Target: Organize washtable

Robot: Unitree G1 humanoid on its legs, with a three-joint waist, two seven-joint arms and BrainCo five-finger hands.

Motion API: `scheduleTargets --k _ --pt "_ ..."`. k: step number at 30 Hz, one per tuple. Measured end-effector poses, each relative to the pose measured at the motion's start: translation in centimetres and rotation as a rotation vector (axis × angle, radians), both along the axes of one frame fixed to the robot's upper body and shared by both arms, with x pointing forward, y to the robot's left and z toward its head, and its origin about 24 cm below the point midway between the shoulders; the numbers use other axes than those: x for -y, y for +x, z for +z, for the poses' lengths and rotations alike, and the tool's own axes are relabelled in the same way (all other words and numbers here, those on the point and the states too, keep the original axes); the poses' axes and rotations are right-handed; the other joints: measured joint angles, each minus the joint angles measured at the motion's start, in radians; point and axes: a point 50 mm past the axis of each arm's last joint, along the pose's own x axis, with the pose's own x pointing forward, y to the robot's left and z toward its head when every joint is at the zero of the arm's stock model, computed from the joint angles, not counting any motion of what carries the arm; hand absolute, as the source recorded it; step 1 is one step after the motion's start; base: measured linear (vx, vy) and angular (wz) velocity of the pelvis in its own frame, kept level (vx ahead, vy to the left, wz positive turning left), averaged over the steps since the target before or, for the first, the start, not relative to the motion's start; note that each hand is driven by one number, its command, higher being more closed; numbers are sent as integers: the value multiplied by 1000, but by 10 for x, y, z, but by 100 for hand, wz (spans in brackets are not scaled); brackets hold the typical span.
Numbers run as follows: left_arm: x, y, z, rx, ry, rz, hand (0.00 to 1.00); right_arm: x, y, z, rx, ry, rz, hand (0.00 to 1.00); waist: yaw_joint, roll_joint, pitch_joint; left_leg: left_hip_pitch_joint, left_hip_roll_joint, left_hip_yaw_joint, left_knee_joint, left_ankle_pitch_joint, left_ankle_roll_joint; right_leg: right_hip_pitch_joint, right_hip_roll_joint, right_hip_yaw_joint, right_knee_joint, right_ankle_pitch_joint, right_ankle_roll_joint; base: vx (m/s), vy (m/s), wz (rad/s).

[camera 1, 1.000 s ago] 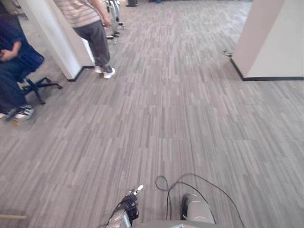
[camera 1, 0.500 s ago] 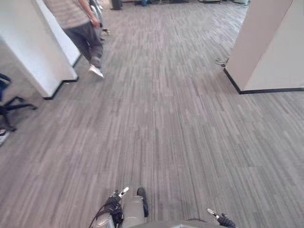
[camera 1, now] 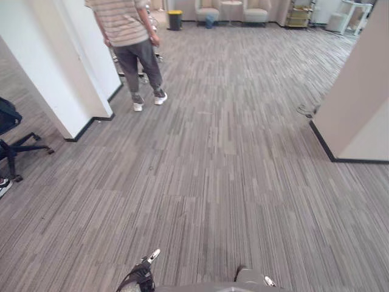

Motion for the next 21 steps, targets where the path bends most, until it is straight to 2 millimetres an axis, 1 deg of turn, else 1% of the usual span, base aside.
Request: scheduleTargets --k 1,3,4,11,13,16,17,18,19,20,21 --pt "3 1 0 0 -6 -8 0 3 1 1 3 -7 10 0 -5 12 -6 4 23 12 -16 7 -11 11 17 -20 1 -19 -8 138 -191 44" --pt "4 -2 -1 -10 -2 -23 0 4 2 1 2 -9 11 0 -2 17 -10 23 45 10 -48 21 -34 22 35 -38 -2 -29 -15 64 -107 26" --pt "-7 -11 -5 -75 35 -82 0 4 -8 -2 -37 28 -64 0 -11 24 -27 34 33 -18 -118 31 -43 122 75 -29 -210 68 1 18 -35 6" --pt "-7 -11 -5 -77 35 -81 0 3 -9 -2 -36 29 -68 0 -11 23 -27 31 33 -16 -123 31 -43 117 75 -29 -212 68 0 0 0 0" --pt "-7 -12 -5 -79 34 -77 0 3 -9 -3 -31 35 -96 0 -11 23 -28 28 33 -14 -128 31 -43 111 76 -28 -213 68 1 3 0 -5" --pt "-8 -13 -5 -82 30 -46 0 3 -12 -3 -22 46 -155 0 -13 22 -29 6 33 5 -148 37 -44 69 76 -20 -205 61 0 21 -4 -13" --pt "-9 -13 -5 -85 28 -33 0 2 -11 -3 -16 52 -167 0 -14 23 -27 -6 32 12 -159 47 -44 38 75 -12 -185 55 1 37 -21 -14" --pt "-10 -13 -5 -86 26 -23 0 2 -9 -3 0 58 -198 0 -19 26 -16 -9 31 18 -169 51 -47 8 72 -4 -142 35 -2 44 -29 -13" --pt "-11 -13 -5 -87 25 -16 0 3 -8 -2 5 58 -204 0 -22 22 -8 -10 32 21 -171 52 -47 -9 69 -1 -113 18 -3 46 -61 -10" --pt "-12 -10 -4 -84 30 -17 0 1 -8 -3 14 70 -245 0 -27 26 -5 -20 35 26 -169 40 -52 -58 60 5 -29 -32 -12 50 -75 -6" --pt "-12 -8 -4 -86 31 -19 0 -1 -9 -3 13 79 -260 0 -28 22 -3 -25 37 30 -163 27 -56 -86 54 9 21 -62 -18 126 -210 -22"
